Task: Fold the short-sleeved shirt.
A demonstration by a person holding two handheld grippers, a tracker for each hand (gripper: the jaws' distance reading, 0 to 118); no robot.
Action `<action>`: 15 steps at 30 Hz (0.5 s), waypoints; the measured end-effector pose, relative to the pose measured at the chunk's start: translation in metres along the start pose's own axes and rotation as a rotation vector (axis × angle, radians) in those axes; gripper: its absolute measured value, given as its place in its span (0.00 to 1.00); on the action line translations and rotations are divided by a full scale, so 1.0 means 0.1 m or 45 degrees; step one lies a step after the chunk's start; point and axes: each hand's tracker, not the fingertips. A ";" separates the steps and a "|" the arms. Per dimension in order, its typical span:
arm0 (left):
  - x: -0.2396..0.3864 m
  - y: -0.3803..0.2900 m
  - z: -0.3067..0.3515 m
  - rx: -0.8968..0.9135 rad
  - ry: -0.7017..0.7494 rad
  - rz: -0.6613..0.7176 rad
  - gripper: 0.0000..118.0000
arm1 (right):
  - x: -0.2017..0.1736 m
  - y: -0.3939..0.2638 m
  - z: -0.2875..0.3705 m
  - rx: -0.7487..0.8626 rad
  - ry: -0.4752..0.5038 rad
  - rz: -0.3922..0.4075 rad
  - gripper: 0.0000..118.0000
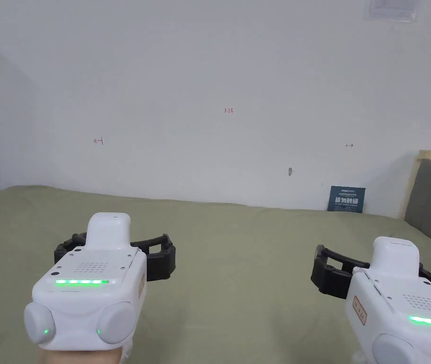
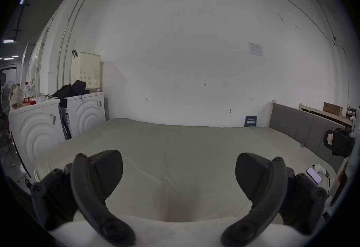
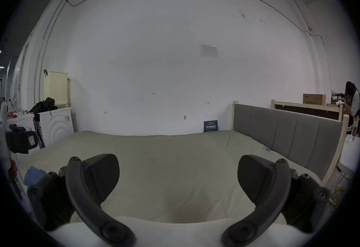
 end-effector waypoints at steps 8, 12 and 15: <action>0.08 -0.02 0.11 0.028 -0.064 -0.002 1.00 | -0.08 -0.02 -0.01 -0.004 0.001 0.103 1.00; 0.06 0.01 0.09 0.037 -0.043 0.006 1.00 | -0.07 -0.01 0.04 0.035 0.010 0.102 1.00; 0.04 0.04 0.11 0.042 -0.050 0.026 1.00 | -0.05 0.00 0.05 0.048 0.020 0.107 1.00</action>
